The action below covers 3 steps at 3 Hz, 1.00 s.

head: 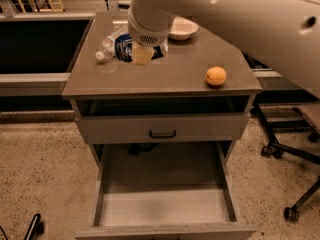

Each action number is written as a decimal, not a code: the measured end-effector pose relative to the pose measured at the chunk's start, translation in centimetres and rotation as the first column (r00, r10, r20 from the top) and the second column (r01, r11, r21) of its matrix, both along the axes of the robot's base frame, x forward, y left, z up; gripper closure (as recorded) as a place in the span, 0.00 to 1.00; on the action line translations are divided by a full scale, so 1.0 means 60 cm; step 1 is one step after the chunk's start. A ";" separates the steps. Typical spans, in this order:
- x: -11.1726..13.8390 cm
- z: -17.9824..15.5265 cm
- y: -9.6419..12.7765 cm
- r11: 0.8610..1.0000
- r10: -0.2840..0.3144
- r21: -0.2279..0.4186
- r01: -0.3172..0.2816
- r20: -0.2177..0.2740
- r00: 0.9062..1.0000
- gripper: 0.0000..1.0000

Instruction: Pick pepsi can from middle drawer and place on counter

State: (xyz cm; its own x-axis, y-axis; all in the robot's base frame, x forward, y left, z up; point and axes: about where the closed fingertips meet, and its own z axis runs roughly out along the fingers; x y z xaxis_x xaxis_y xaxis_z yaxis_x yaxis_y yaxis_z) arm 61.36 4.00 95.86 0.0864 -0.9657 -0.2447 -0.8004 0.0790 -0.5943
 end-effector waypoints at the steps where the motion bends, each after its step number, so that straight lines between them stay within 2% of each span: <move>1: 0.044 -0.055 -0.042 0.991 -0.107 0.053 0.121 -0.212 0.971 1.00; 2: 0.092 -0.097 -0.083 0.964 -0.180 0.111 0.240 -0.386 0.905 1.00; 3: 0.123 -0.119 -0.096 0.951 -0.182 0.150 0.272 -0.440 0.879 0.87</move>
Offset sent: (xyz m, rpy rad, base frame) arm 0.0951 -0.0786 -0.0774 0.2911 0.5788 -0.3487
